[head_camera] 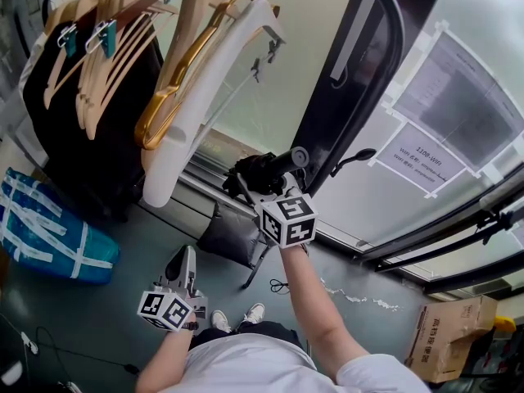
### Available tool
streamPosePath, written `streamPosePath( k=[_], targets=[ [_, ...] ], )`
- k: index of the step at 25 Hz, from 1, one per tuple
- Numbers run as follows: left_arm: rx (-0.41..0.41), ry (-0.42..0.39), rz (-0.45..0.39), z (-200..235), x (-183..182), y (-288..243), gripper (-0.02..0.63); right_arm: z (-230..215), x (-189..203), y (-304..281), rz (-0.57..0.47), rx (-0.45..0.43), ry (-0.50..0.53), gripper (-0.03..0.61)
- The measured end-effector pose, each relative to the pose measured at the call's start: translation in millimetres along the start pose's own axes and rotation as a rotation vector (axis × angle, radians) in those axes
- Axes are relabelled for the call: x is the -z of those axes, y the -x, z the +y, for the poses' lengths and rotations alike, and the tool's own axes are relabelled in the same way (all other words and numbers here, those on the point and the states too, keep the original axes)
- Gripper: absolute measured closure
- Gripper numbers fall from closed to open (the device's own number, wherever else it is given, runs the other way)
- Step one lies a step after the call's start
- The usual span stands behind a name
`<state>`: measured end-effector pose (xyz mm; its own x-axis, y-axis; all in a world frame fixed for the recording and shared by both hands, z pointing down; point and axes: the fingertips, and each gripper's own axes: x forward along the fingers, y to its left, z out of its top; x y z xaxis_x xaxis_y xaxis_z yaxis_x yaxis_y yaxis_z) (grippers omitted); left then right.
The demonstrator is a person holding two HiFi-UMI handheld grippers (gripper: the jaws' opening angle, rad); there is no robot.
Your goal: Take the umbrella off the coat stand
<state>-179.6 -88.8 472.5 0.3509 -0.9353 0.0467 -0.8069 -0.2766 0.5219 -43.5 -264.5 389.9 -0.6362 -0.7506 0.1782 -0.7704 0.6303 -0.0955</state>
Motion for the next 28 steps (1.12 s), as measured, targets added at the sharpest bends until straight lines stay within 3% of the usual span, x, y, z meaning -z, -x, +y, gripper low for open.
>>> streamPosePath(
  k=[19, 28],
  targets=[
    [0.060, -0.027, -0.010, -17.3, -5.3, -3.1, 0.589, -7.4, -28.5, 74.1, -0.019, 0.036, 0.074, 0.324],
    [0.074, -0.078, -0.026, -20.2, -17.3, -4.4, 0.589, -28.4, -11.3, 118.4, 0.003, 0.107, 0.080, 0.325]
  ],
)
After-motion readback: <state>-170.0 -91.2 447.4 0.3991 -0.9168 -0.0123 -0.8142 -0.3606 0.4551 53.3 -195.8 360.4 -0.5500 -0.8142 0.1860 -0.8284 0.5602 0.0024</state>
